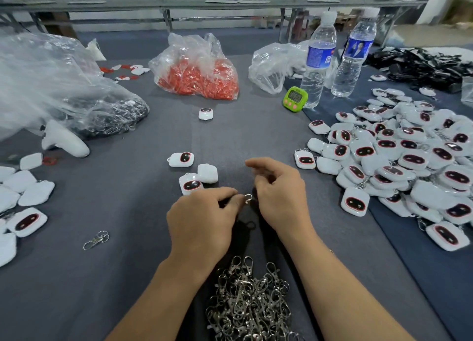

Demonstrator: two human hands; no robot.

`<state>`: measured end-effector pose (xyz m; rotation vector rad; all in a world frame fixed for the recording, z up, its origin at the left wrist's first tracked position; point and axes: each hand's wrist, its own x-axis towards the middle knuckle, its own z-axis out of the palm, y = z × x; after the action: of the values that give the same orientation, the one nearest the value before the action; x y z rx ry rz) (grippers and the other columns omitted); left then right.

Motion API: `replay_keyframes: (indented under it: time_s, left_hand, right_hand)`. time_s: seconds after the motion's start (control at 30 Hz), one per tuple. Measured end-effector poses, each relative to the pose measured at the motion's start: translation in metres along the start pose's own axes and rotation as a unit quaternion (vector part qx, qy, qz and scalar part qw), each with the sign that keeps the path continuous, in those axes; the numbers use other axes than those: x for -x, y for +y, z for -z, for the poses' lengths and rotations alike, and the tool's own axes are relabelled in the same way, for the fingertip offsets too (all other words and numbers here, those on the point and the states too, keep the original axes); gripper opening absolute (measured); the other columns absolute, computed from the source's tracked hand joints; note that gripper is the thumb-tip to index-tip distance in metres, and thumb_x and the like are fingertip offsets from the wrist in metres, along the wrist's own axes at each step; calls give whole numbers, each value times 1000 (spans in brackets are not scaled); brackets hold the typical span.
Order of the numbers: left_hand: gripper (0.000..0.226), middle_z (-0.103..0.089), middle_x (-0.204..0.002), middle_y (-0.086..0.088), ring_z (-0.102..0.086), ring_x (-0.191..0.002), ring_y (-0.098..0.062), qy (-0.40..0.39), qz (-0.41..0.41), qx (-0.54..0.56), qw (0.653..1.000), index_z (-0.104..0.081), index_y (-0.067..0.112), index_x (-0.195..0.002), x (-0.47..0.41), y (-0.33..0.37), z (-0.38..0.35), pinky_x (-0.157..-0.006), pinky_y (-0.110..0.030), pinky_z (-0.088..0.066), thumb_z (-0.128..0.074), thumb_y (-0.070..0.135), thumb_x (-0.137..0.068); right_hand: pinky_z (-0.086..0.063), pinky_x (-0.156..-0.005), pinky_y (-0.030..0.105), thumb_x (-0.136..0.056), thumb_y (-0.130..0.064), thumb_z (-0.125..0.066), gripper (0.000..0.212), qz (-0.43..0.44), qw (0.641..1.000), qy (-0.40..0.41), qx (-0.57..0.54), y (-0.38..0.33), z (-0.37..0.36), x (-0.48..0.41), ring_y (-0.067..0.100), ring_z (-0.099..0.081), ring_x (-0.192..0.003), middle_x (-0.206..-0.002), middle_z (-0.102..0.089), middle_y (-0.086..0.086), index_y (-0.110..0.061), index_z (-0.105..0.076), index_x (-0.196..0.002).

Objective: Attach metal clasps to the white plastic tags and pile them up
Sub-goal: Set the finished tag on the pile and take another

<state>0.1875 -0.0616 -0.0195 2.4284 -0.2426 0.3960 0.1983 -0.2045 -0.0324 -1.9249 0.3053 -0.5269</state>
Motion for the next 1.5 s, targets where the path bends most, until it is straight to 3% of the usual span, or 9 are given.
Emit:
replay_keyframes:
  time_s: [0.1,0.23,0.4,0.53,0.73,0.87,1.03,1.2,1.5]
  left_hand:
    - [10,-71,-71,13,-64,-70,-20,32,38,29,998,-77,42,-86,-3,-4,2,-64,-33,-50,-72,51,-85]
    - [4,-76,-75,8,-70,-72,-23,88,67,53,992,-81,34,-84,-6,-8,8,-66,-38,-54,-78,36,-82]
    - [8,-77,-79,11,-72,-73,-12,96,52,99,989,-82,32,-89,-3,-7,9,-72,-35,-56,-81,29,-82]
    - [12,-70,-75,30,-68,-73,2,94,54,136,985,-81,34,-88,-2,-9,10,-71,-11,-49,-84,27,-79]
    - [17,-59,-62,38,-63,-71,17,84,40,161,983,-81,30,-86,-4,-12,10,-68,4,-39,-86,17,-77]
    - [23,-70,-70,30,-66,-70,12,62,39,190,979,-81,35,-88,-2,-9,7,-69,1,-43,-83,14,-79]
    - [32,-72,-75,27,-68,-70,7,31,20,222,974,-79,40,-85,-1,-4,6,-70,-4,-48,-81,9,-79]
    - [42,-74,-80,27,-71,-78,7,-3,18,271,962,-75,45,-84,-2,-5,4,-75,-7,-52,-78,3,-82]
    - [46,-77,-83,20,-74,-83,0,-31,18,313,949,-77,41,-83,-4,-6,1,-80,-18,-58,-74,-5,-84]
  right_hand:
    - [-45,-73,15,-89,-2,-55,46,11,997,-58,54,-6,-10,-8,0,-60,-71,-89,-72,-13,-32,-76,-117]
    - [-35,-112,31,-92,-11,-57,60,98,960,-190,183,-9,-27,-12,20,-47,-136,-144,-56,-4,-37,-53,-147]
    - [-24,-122,35,-95,-16,-55,61,178,911,-279,245,-6,-32,-14,19,-29,-151,-157,-46,-7,-34,-45,-153]
    - [-46,-97,33,-87,-19,-65,39,133,953,-203,184,-7,-30,-9,22,-58,-117,-120,-66,-2,-29,-66,-125]
    - [-47,-76,32,-96,-26,-65,8,82,978,-117,151,-5,-11,5,16,-62,-87,-90,-71,-7,-28,-69,-103]
    - [-48,-64,20,-99,-17,-55,26,13,1000,-22,14,-6,7,18,5,-63,-72,-77,-72,-12,-26,-75,-85]
    - [-46,-45,21,-102,-14,-55,27,-209,909,-41,-358,-19,19,26,19,-64,-55,-84,-77,13,-12,-74,-82]
    - [-41,-46,21,-79,-11,-78,22,-168,935,-93,-297,-15,23,21,16,-57,-53,-78,-69,11,-19,-58,-73]
    - [-60,-69,39,-64,-45,-72,27,-49,986,-151,-53,-11,17,26,10,-68,-70,-75,-74,-8,-39,-78,-90]
